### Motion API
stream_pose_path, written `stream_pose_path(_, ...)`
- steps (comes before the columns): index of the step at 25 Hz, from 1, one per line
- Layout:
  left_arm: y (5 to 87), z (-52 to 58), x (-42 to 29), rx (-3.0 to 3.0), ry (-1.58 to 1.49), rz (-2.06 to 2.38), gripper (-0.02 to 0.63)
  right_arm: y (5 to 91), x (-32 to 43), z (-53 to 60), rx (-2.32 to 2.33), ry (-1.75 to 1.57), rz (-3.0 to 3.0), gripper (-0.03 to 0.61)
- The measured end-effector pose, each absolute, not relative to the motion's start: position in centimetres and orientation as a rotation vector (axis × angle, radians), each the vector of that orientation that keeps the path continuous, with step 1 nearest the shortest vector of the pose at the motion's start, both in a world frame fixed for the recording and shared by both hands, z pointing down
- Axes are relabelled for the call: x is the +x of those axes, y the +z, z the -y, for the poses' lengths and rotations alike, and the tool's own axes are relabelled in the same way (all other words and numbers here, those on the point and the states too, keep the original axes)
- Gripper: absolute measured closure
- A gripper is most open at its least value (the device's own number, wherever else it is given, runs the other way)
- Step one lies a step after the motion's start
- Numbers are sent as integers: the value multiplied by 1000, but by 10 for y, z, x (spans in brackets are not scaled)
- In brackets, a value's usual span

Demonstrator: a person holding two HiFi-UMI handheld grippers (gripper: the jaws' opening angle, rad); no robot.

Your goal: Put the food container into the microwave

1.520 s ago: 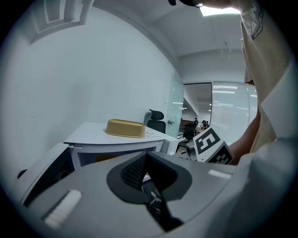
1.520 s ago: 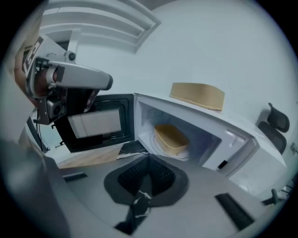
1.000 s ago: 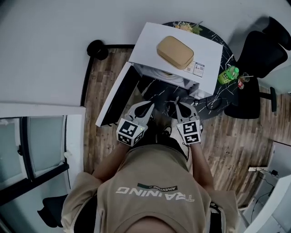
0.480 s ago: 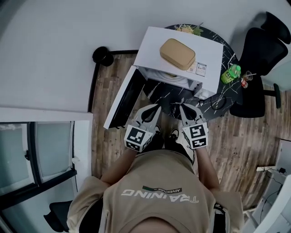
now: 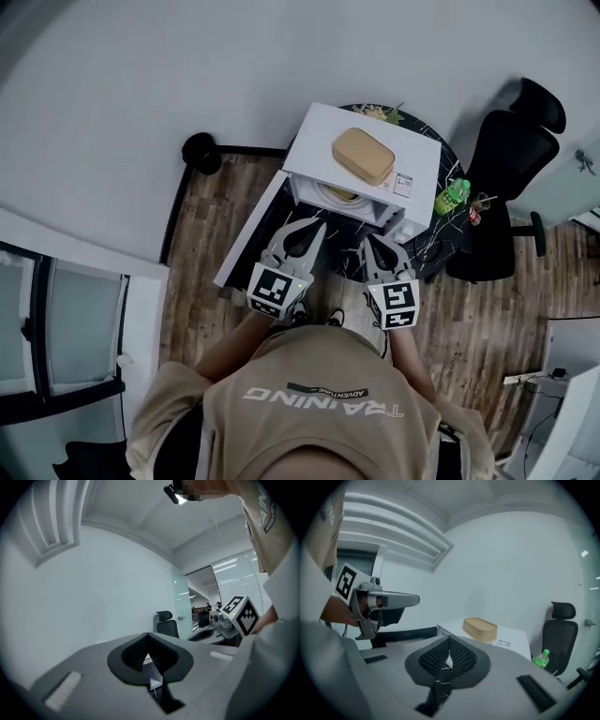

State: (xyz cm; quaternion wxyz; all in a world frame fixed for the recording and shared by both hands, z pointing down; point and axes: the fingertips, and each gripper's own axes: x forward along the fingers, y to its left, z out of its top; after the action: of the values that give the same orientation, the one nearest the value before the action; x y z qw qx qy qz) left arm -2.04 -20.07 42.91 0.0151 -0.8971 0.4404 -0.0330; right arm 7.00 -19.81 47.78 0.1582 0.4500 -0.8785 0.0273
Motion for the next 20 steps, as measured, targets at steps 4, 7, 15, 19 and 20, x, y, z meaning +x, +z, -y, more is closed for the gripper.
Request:
stream_pose_path(4,421,206,-24,-2804,-62,-1363,611,466,61,196,1309,91,2546,568)
stream_pose_path(7,411,201,-24,-2802,-30,-1344,611,449,55,197,1312,52,2566,568)
stream_pose_path(15,396,200,-16,-2802,-26,-1282,612,416,60,205,1382,-126,2546,568)
stream_pose_path(19,383,203,-17,-2786,0,-1274,612,405,65,208,1429,-111,2559,568)
stream_pose_path(20,379,205,-18,-2782,3,-1275,611,402,66,209,1440,-112,2561,568)
